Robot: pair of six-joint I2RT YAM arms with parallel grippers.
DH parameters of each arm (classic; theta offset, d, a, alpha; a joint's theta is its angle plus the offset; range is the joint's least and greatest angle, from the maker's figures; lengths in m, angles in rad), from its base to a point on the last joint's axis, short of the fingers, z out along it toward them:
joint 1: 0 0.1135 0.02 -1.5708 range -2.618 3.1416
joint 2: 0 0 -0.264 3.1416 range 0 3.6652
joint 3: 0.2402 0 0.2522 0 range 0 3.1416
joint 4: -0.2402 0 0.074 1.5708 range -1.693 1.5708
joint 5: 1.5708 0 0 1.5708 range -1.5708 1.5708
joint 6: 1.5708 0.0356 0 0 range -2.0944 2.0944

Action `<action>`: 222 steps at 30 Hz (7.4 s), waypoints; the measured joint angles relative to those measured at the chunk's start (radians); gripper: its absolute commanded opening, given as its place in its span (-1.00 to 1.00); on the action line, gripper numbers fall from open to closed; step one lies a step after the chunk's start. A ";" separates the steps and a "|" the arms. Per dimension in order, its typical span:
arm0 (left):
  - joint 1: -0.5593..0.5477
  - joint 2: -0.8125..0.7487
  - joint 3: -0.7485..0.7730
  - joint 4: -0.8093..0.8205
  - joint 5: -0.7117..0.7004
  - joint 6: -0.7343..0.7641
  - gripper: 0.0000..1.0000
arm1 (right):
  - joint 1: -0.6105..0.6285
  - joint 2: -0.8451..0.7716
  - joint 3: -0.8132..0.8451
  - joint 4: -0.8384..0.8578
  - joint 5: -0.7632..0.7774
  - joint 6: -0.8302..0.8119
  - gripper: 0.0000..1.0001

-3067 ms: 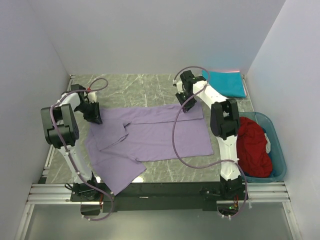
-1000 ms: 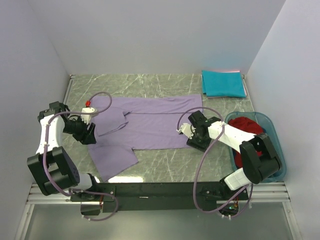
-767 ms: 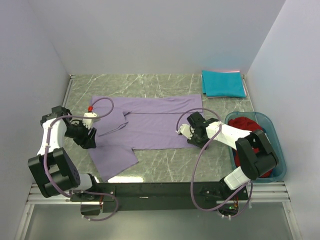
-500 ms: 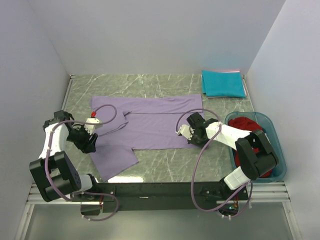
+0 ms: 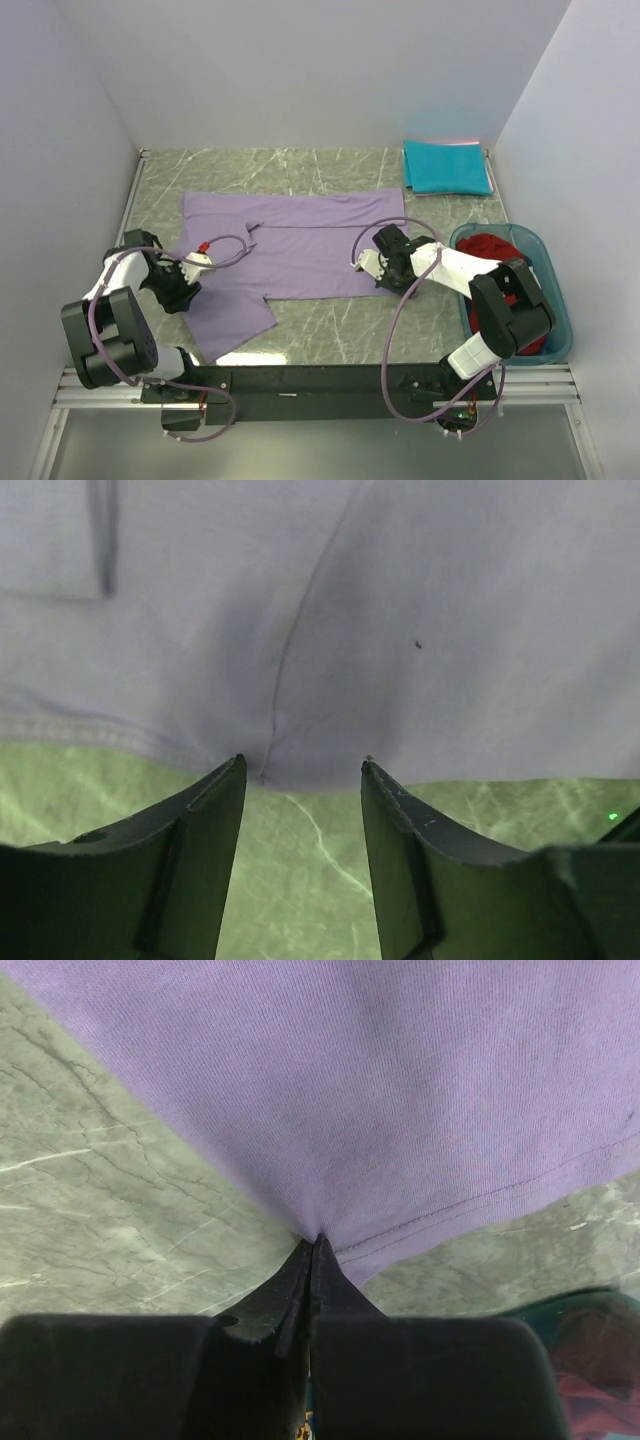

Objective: Fold and stack the t-shirts
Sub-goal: Fold the tshirt

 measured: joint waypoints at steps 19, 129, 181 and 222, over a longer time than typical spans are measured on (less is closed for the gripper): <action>-0.030 0.019 -0.048 0.027 -0.082 0.184 -0.99 | -0.017 -0.007 0.013 -0.035 -0.024 -0.014 -1.00; 0.168 0.581 0.550 -0.049 0.166 -0.585 0.28 | -0.463 0.475 0.615 -0.285 -0.446 0.364 -0.06; 0.040 0.328 0.441 -0.266 0.183 -0.472 0.16 | -0.312 0.323 0.700 -0.374 -0.242 0.130 -0.07; -0.383 0.621 0.684 -0.098 0.093 -0.484 -0.02 | -0.237 0.483 0.682 -0.349 -0.099 -0.152 -0.36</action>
